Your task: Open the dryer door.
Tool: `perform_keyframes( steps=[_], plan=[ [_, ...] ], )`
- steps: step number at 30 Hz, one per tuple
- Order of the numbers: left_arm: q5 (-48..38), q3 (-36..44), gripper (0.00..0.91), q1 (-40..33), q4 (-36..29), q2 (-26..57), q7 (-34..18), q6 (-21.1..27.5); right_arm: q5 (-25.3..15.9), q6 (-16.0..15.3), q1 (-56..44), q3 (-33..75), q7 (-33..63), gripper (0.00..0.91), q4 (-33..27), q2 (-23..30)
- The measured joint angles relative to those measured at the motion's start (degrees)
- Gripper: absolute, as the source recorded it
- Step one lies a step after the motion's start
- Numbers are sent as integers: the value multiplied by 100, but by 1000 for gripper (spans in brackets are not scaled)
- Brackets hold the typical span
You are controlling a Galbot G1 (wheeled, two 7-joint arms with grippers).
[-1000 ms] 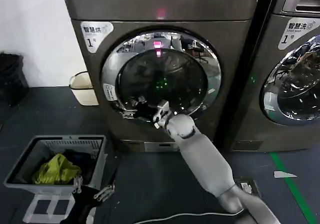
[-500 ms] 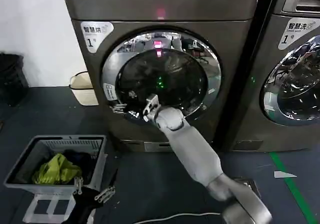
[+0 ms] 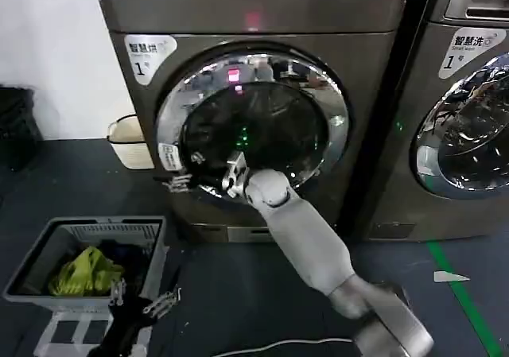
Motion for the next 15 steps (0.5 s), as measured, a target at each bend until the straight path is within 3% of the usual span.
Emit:
perform_keyframes(
  steps=[8,15],
  plan=[
    [-1115,-712,907,-639,303,536,283,747,29,-85,-165,82,-1058,907,395,-352],
    [-2144,-1329,907,-1035,420,1446,-440,1375,-14,-85,-350,226,-1932,907,693,-567]
  ],
)
